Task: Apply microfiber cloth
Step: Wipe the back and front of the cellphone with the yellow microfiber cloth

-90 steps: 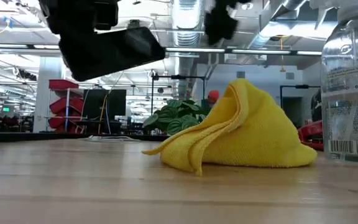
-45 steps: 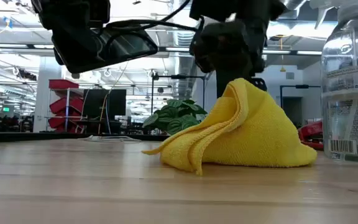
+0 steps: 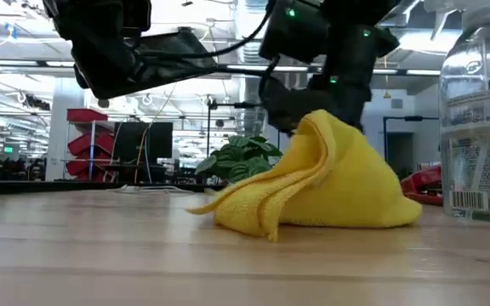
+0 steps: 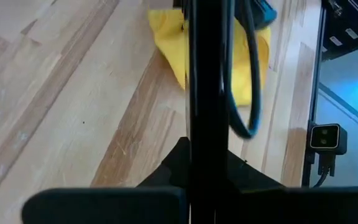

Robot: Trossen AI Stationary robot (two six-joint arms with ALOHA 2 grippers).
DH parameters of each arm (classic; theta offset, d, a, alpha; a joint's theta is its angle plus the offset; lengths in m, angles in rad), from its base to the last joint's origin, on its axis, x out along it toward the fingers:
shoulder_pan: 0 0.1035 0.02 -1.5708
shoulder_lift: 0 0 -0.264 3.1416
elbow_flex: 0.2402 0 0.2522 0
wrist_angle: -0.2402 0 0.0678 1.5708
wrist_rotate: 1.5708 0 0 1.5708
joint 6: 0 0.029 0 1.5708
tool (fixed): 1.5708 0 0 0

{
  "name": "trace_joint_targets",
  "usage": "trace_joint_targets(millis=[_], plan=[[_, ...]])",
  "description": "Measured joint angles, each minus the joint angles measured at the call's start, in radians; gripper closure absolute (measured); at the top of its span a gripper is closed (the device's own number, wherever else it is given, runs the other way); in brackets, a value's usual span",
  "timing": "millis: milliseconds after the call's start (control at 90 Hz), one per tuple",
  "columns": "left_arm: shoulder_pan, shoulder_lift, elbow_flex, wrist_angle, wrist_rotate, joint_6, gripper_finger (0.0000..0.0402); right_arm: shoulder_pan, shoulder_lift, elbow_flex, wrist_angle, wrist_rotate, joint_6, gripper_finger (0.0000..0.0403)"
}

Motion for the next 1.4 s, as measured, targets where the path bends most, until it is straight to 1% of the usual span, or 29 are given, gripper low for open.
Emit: trace_joint_targets(millis=[44,89,222,311,411,511,611,700,778,922,1033,1189,1278,1400], plan=[[-0.001,-0.002,0.0,-0.001,0.004,-0.007,0.0395,0.004,0.005,0.0,0.037,0.001,0.013,0.0375],[-0.004,-0.005,0.0,-0.001,0.004,-0.01,0.0395,0.008,0.009,0.0,0.067,0.011,0.032,0.039],[-0.011,-0.014,0.002,0.0,0.007,-0.021,0.0395,0.019,-0.029,-0.004,0.081,0.087,0.111,0.04],[-0.013,-0.025,0.002,-0.011,0.007,-0.027,0.0395,0.018,-0.109,-0.003,0.096,0.15,0.148,0.0402],[-0.013,-0.028,0.002,-0.008,0.005,-0.026,0.0395,0.017,-0.213,-0.002,0.136,0.245,0.151,0.0402],[-0.013,-0.032,0.002,0.015,0.004,-0.029,0.0395,0.024,-0.318,-0.002,0.159,0.33,0.111,0.0402],[-0.013,-0.034,0.001,0.046,0.004,-0.044,0.0395,0.032,-0.406,-0.001,0.16,0.384,0.049,0.0402],[-0.013,-0.04,0.002,0.099,0.003,-0.056,0.0395,0.046,-0.458,0.0,0.171,0.392,-0.017,0.0403],[-0.013,-0.038,0.002,0.128,-0.005,-0.071,0.0395,0.059,-0.478,-0.001,0.242,0.398,-0.073,0.0403],[-0.012,-0.039,0.002,0.224,-0.01,-0.095,0.0395,0.073,-0.456,0.013,0.464,0.398,-0.13,0.0403],[-0.01,-0.038,0.002,0.271,-0.016,-0.103,0.0395,0.074,-0.386,0.066,0.559,0.381,-0.2,0.0403],[-0.01,-0.038,0.002,0.315,-0.016,-0.11,0.0395,0.062,-0.276,0.193,0.536,0.307,-0.282,0.0403],[-0.01,-0.038,0.002,0.327,-0.016,-0.11,0.0395,0.048,-0.213,0.283,0.452,0.305,-0.296,0.0403],[-0.011,-0.038,0.001,0.341,-0.016,-0.109,0.0395,0.024,-0.134,0.412,0.292,0.303,-0.332,0.0403]])
